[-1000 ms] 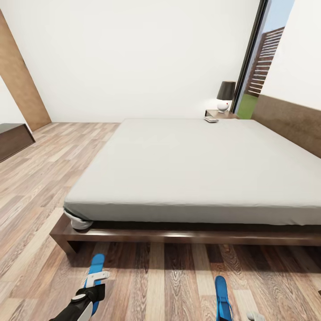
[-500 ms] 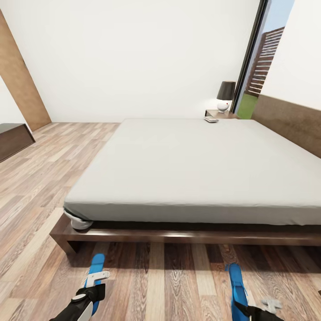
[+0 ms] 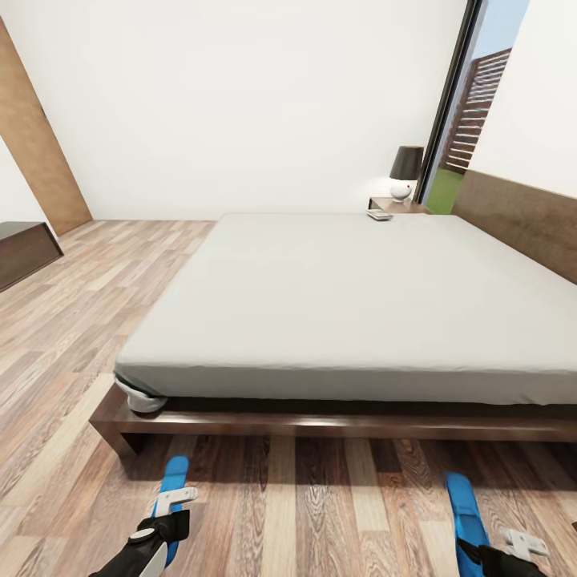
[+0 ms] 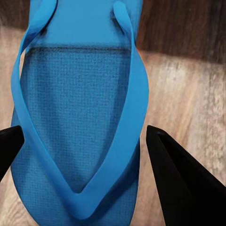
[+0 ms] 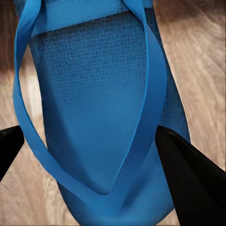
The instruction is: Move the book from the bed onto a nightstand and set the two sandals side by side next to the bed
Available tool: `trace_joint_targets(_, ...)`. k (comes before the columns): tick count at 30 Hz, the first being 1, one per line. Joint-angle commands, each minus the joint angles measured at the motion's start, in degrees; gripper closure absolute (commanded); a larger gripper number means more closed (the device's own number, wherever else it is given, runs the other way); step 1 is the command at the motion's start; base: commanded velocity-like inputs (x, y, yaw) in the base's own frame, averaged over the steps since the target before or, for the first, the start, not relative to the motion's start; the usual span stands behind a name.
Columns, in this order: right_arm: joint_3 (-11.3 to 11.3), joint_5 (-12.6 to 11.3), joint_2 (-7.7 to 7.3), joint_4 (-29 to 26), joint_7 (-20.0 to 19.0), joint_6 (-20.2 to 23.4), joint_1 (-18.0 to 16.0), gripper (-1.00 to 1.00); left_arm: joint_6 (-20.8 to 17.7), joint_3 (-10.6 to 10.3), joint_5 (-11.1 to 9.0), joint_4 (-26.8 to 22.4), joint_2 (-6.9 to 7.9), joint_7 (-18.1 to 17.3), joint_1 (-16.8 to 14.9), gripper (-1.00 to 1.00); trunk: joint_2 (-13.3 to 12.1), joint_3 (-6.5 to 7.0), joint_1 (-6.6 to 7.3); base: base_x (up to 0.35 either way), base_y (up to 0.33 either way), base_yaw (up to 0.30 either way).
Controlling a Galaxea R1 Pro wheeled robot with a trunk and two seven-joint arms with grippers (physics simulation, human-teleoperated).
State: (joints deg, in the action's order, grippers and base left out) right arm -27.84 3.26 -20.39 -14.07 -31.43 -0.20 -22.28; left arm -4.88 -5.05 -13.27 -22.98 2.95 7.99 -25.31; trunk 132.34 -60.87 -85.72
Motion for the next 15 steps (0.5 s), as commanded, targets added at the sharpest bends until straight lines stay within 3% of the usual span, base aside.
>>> trace_joint_targets(1,-0.4,0.3,0.01,0.0,0.8,-0.1,0.0,1.0,-0.3,-0.5,-0.5,-0.1,0.05,0.5,0.0,1.0,0.0,-0.05,0.01,0.0,0.0,0.0)
trace_joint_targets(5,-0.3,0.3,0.06,0.0,4.5,-0.3,0.0,1.0,-0.3,-0.5,-0.5,-0.1,0.04,0.4,0.0,1.0,0.0,-0.05,0.01,0.0,0.0,0.0)
trace_joint_targets(15,-0.2,0.3,0.17,-1.9,5.2,-0.5,-0.1,1.0,-0.3,-0.5,-0.5,-0.1,-0.11,0.4,0.0,1.0,0.0,-0.05,0.01,0.0,0.0,0.0)
